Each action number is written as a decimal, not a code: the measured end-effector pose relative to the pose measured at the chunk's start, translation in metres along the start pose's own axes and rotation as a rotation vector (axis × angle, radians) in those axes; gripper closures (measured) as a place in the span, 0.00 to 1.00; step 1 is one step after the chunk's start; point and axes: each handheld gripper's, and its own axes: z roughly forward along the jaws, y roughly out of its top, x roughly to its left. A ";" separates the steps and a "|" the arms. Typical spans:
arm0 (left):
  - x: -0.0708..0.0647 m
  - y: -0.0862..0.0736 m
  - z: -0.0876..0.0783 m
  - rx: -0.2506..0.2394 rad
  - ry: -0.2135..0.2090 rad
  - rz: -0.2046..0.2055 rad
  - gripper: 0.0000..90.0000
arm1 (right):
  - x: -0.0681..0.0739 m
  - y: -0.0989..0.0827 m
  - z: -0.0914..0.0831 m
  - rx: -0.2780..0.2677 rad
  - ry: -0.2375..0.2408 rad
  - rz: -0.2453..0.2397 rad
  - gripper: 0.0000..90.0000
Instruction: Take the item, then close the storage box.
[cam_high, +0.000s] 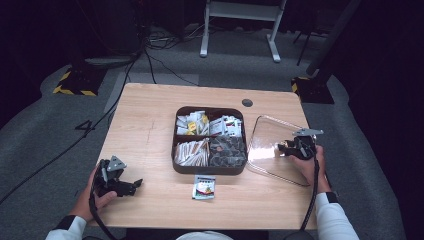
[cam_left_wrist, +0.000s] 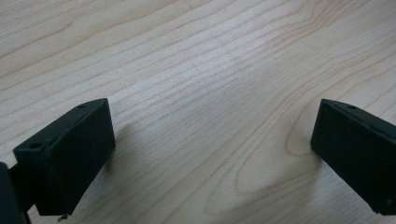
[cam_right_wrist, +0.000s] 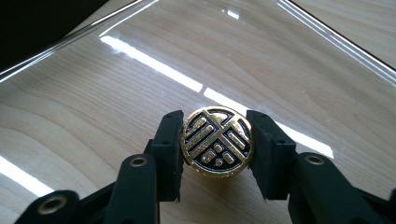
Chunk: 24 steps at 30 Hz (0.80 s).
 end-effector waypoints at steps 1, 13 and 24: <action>0.000 0.000 0.000 0.001 0.000 0.005 0.00 | 0.000 0.000 0.000 -0.001 0.003 0.001 0.66; 0.000 0.000 0.000 0.000 -0.001 0.002 0.00 | -0.001 0.009 -0.016 -0.033 -0.007 -0.015 0.66; 0.000 0.000 0.000 0.000 0.001 -0.001 0.00 | -0.002 0.022 -0.031 -0.069 -0.020 -0.023 0.66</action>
